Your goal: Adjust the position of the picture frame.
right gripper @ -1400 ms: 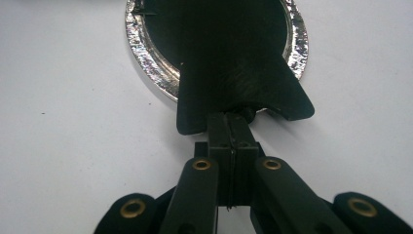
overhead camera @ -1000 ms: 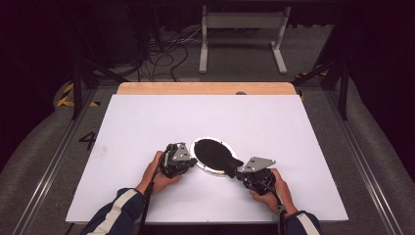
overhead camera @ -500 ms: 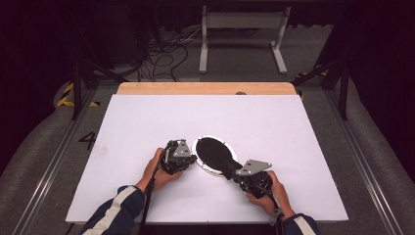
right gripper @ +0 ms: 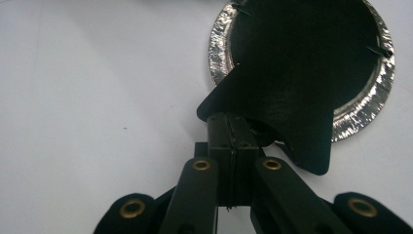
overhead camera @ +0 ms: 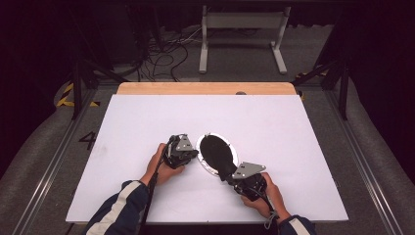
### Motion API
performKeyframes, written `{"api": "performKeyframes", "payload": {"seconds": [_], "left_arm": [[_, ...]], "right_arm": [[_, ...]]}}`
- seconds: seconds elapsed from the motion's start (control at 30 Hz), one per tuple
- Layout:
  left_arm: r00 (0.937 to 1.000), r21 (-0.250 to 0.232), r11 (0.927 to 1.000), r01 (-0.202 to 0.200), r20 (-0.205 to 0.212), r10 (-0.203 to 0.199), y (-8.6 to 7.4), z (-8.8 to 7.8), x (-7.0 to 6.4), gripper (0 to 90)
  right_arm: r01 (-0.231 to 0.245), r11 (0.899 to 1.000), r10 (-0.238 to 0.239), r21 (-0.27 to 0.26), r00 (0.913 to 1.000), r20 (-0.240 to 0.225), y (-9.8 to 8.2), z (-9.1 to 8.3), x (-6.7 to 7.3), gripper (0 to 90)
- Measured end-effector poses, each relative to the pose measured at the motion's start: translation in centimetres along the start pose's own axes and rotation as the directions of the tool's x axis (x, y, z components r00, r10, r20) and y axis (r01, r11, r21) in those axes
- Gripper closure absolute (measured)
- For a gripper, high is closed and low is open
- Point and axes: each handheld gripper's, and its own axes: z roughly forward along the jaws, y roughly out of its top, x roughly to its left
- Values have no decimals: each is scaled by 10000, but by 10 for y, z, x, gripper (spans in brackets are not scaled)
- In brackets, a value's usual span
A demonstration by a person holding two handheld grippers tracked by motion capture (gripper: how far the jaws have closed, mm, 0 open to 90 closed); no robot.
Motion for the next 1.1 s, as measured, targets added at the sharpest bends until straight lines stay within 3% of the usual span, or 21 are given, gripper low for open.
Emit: {"api": "performKeyframes", "payload": {"seconds": [0.13, 0.3, 0.37, 0.47, 0.57, 0.6, 0.67, 0.87, 1.1], "left_arm": [[9999, -27, 10000, 32, -167, -32, 1, 1, 1, 886], [10000, -14, 10000, 65, -72, -65, 0, 0, 1, 872], [9999, 10, 10000, -23, 111, 23, -1, -3, 0, 863], [9995, -272, 9996, 74, 298, -66, -3, -12, 1, 876], [9989, -373, 9992, 166, 452, -149, -5, -19, -2, 880], [9989, -348, 9994, 72, 466, -56, -6, -20, -4, 880], [9977, -263, 9996, -69, 679, 87, -6, -20, -9, 878], [9928, -64, 9982, -603, 1036, 606, -2, -11, -25, 869], [9938, -12, 9986, -529, 978, 528, -1, -8, -28, 863]], "right_arm": [[35, 10000, -36, -53, 9999, -119, 3, 3, 6, 900], [96, 9999, -98, -106, 9998, -153, 5, 4, 9, 900], [-54, 9994, 46, -344, 9997, -220, 6, 1, 6, 900], [-421, 9947, 427, -936, 9991, 34, 5, -12, -5, 900], [-804, 9893, 889, -1220, 9939, 654, -1, -23, -20, 900], [-826, 9896, 937, -1180, 9914, 915, -3, -24, -25, 900], [-1219, 9861, 1320, -1127, 9875, 865, -8, -24, -32, 900], [-1338, 9885, 1406, -705, 9848, 1018, -14, -15, -38, 900], [-1185, 9922, 1212, -373, 9895, 790, -14, -5, -33, 900]]}}
